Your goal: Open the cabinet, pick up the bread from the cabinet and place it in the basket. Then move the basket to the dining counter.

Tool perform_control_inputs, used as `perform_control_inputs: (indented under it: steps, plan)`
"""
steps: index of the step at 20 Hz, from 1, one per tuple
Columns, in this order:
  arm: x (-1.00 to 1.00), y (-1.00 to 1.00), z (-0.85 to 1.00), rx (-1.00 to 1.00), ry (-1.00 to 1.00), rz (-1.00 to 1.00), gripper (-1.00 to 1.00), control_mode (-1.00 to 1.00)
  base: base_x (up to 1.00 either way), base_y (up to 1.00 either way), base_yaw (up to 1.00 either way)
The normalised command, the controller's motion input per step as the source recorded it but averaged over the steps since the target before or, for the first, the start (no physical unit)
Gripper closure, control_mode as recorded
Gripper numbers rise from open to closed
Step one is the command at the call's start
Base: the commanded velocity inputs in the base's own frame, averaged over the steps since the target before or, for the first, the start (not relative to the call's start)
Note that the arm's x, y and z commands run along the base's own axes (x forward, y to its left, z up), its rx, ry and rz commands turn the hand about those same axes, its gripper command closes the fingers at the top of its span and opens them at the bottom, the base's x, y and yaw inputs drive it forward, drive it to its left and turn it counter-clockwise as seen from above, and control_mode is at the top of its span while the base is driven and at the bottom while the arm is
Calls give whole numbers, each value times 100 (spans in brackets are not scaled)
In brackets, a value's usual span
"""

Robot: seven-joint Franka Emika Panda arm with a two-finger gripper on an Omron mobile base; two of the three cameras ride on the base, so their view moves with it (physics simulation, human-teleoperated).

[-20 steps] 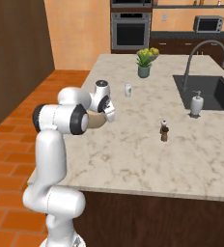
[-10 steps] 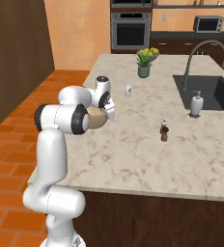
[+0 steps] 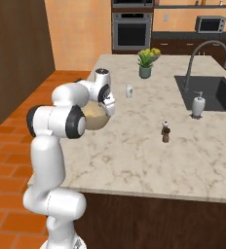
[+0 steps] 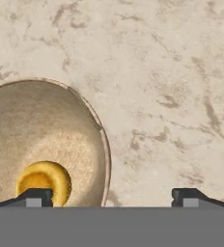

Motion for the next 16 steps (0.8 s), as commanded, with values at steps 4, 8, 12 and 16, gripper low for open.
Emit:
perform_control_inputs:
  steps: [4, 8, 12, 16]
  plan:
    - [-100, 7, 12, 0, 0, 0, -100, -100, 0, 0, 0]
    - [-100, 22, 18, 0, -1, 8, -100, -100, 0, 0, 0]
    - [-100, 22, 26, 0, 0, 12, -100, -100, 0, 0, 0]
    - [-100, 11, 19, 0, 0, 10, -100, -100, 0, 0, 0]
